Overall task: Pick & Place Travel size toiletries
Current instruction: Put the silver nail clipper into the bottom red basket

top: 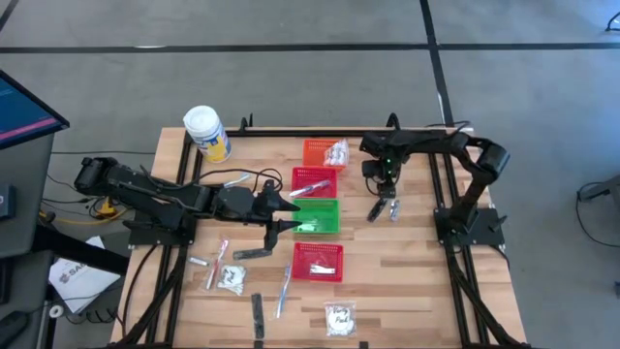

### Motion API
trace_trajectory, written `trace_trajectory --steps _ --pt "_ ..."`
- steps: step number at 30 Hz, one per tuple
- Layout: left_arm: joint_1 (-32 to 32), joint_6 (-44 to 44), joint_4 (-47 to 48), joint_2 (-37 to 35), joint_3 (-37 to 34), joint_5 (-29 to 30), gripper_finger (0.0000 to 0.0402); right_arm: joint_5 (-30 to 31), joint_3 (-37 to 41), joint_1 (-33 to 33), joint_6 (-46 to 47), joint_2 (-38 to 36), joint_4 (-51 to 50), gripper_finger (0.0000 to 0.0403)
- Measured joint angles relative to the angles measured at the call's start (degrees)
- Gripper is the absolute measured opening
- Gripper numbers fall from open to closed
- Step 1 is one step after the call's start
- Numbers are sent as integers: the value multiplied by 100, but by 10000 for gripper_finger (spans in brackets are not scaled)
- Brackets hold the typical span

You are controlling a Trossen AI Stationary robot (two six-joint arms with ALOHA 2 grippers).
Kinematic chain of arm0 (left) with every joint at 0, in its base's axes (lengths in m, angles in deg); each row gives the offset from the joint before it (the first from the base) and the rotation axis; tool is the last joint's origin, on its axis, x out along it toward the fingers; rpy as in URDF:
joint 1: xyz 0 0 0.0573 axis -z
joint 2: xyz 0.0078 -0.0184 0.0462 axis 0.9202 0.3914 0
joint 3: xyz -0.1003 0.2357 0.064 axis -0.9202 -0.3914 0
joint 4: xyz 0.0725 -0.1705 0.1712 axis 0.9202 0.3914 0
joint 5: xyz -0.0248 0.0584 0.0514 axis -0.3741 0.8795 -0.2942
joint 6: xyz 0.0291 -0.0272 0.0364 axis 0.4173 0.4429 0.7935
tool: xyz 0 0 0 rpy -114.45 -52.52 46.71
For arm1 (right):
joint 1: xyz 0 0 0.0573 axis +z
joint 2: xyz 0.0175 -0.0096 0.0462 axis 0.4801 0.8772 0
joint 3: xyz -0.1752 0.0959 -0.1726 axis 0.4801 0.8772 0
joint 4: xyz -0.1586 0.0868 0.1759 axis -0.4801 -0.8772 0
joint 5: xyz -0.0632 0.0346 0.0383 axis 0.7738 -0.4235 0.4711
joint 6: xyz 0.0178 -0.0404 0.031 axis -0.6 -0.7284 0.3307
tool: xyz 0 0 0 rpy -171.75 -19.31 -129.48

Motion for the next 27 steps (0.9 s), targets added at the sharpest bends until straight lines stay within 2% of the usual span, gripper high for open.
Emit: trace_trajectory --steps 13,27 --pt "0 1 -41 0 0 7 186 17 -269 -135 -13 -255 -202 238" --pt "0 5 -42 0 0 27 186 19 -422 -987 -220 -201 203 238"
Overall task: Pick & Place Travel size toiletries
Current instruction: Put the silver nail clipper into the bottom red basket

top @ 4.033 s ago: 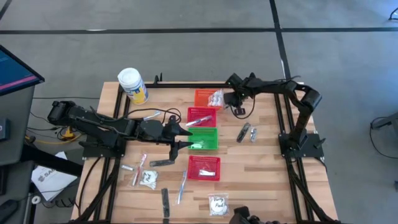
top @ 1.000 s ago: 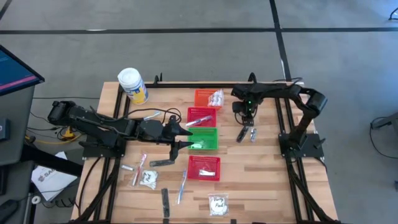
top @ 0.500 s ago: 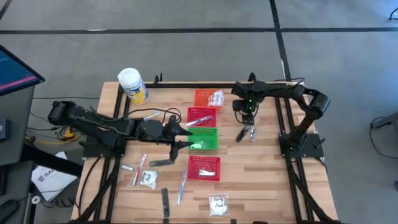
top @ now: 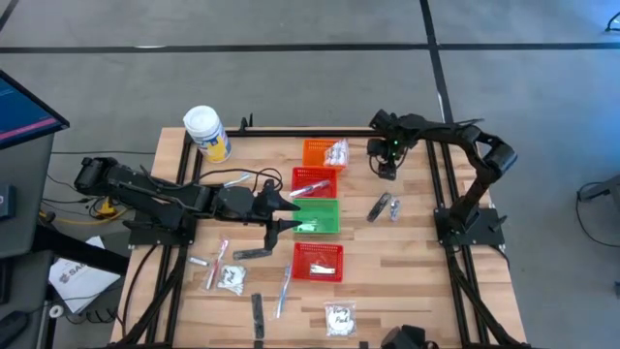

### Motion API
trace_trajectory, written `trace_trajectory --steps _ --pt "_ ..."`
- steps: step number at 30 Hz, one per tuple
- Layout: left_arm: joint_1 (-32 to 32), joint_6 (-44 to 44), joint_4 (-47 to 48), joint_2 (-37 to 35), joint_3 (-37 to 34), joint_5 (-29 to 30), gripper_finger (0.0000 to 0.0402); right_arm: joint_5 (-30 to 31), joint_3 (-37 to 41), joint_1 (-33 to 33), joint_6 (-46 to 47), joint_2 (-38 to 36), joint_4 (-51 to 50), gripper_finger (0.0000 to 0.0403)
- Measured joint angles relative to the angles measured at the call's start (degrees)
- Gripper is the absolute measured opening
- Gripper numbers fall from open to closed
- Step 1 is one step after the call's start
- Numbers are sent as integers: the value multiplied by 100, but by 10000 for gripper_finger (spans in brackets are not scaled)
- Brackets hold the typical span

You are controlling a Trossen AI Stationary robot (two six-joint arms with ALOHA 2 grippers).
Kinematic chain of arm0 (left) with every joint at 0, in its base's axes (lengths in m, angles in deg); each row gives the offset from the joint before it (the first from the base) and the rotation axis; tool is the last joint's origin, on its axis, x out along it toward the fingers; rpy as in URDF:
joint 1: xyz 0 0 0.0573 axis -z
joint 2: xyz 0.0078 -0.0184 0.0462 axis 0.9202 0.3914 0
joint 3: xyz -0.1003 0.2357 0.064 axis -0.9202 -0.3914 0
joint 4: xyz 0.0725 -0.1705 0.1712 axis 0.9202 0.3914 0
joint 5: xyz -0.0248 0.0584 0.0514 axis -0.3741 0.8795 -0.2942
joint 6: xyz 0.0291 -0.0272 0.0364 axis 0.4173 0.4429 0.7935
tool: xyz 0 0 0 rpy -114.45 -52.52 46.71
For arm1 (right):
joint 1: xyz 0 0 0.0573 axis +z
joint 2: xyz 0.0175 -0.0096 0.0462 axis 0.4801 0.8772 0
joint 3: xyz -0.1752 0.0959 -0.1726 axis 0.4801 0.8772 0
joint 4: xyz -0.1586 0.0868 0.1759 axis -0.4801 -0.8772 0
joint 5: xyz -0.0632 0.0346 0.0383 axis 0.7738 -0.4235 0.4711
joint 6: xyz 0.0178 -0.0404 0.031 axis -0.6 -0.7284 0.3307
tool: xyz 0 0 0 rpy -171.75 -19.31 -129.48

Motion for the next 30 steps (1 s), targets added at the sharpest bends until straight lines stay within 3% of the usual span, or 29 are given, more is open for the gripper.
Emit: trace_trajectory --steps 30 --pt "0 23 -39 0 0 -27 186 -308 72 165 5 0 258 238"
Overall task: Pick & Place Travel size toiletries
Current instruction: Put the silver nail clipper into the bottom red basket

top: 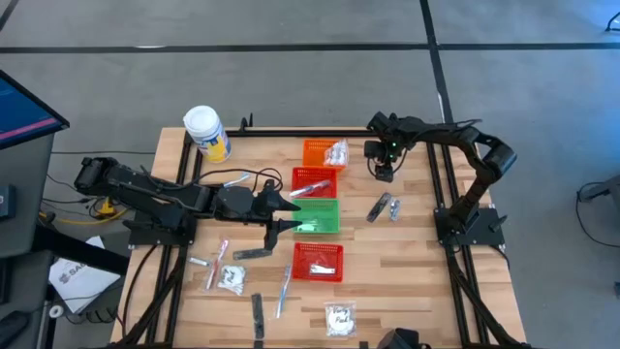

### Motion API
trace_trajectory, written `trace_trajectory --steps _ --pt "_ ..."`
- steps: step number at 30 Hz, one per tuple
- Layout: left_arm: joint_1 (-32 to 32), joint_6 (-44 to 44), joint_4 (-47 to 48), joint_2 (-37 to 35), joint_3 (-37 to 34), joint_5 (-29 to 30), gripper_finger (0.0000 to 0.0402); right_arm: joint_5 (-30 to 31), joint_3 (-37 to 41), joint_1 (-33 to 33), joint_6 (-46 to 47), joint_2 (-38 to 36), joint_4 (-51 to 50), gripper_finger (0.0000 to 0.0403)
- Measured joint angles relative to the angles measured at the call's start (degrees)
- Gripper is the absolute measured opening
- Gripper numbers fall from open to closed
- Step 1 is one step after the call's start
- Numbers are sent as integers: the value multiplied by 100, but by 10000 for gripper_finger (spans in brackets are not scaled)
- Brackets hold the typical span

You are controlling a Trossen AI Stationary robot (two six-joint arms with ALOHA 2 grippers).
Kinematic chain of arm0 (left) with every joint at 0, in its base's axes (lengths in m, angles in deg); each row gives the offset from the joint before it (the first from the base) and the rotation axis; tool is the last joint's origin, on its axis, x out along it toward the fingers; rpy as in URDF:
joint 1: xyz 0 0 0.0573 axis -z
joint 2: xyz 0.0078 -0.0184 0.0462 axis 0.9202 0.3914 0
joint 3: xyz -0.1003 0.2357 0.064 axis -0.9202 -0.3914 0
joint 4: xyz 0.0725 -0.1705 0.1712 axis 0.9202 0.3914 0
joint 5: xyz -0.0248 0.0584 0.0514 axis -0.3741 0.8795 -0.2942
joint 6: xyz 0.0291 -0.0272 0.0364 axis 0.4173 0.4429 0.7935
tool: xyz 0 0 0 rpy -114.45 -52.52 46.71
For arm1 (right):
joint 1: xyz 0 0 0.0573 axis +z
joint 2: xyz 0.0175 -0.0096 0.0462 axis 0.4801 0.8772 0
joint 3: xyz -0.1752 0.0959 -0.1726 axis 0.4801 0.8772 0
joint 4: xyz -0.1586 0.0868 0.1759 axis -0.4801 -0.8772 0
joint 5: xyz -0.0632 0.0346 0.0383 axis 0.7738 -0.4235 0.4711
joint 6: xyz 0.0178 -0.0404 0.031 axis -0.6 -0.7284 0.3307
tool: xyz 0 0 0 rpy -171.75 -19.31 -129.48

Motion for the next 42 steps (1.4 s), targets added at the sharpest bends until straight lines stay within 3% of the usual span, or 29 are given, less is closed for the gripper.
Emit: trace_trajectory --steps 6,30,35,42 --pt "0 -2 0 2 0 4 186 2 382 31 -15 4 178 238" --pt "0 3 -1 2 0 24 186 49 717 66 -7 -2 505 233" --pt "0 0 -2 2 0 24 186 248 722 68 -2 -2 548 197" --pt "0 0 -4 2 0 20 186 298 722 68 -11 -2 557 102"
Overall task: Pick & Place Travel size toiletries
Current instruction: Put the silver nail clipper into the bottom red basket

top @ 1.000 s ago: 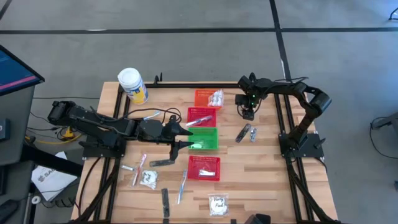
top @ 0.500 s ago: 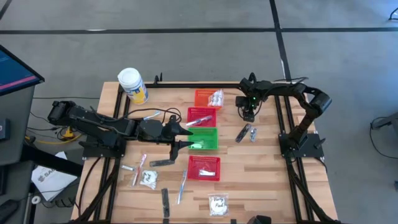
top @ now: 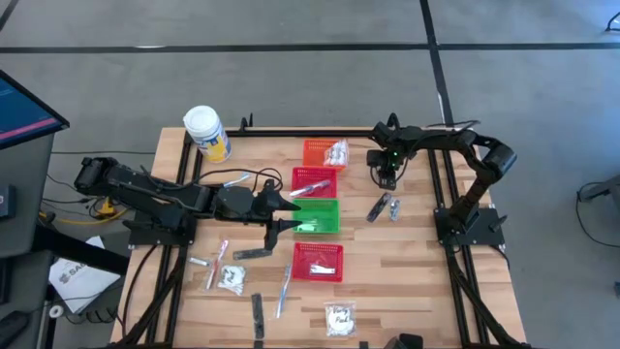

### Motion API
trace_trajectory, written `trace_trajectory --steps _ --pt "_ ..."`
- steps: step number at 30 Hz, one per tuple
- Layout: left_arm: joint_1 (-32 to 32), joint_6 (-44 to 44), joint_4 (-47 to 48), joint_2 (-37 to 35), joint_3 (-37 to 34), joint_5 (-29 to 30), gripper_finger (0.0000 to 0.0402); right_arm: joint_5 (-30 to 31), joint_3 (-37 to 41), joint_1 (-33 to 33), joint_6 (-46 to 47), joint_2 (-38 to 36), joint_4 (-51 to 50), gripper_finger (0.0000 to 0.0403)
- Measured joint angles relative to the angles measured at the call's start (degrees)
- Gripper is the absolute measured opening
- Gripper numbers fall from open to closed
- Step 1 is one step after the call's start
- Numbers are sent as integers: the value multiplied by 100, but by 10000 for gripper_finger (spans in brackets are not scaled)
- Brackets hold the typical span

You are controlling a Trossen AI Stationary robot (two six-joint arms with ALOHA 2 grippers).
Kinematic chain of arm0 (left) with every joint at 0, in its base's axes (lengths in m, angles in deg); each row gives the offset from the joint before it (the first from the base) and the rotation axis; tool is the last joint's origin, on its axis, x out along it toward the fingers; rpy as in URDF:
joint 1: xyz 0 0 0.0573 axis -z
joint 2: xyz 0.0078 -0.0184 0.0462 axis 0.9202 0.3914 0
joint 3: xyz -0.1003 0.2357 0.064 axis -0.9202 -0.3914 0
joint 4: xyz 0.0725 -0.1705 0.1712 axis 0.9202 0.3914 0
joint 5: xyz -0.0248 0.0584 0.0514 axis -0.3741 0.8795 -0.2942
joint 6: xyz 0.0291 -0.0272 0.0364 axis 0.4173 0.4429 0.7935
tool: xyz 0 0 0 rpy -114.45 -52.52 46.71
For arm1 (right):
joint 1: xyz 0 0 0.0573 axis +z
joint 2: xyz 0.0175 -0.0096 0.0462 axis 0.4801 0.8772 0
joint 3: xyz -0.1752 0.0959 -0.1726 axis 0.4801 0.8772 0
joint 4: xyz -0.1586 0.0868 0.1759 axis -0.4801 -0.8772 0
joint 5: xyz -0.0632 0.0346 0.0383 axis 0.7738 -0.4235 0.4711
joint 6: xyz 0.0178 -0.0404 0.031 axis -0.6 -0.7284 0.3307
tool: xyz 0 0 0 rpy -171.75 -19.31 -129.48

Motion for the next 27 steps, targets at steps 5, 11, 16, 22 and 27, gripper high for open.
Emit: trace_trajectory --steps 5,11,16,22,27 --pt "0 0 0 0 0 -3 186 12 0 0 36 0 -14 49" --pt "0 0 -1 0 0 -20 186 22 -3 36 361 -2 -66 48" --pt "0 0 -2 0 -2 -18 186 75 -48 175 613 -2 -324 74" --pt "0 0 -2 0 -2 -16 186 309 -270 534 844 2 -852 42" --pt "0 0 -2 0 -2 4 186 371 -496 914 1090 2 -1169 42"
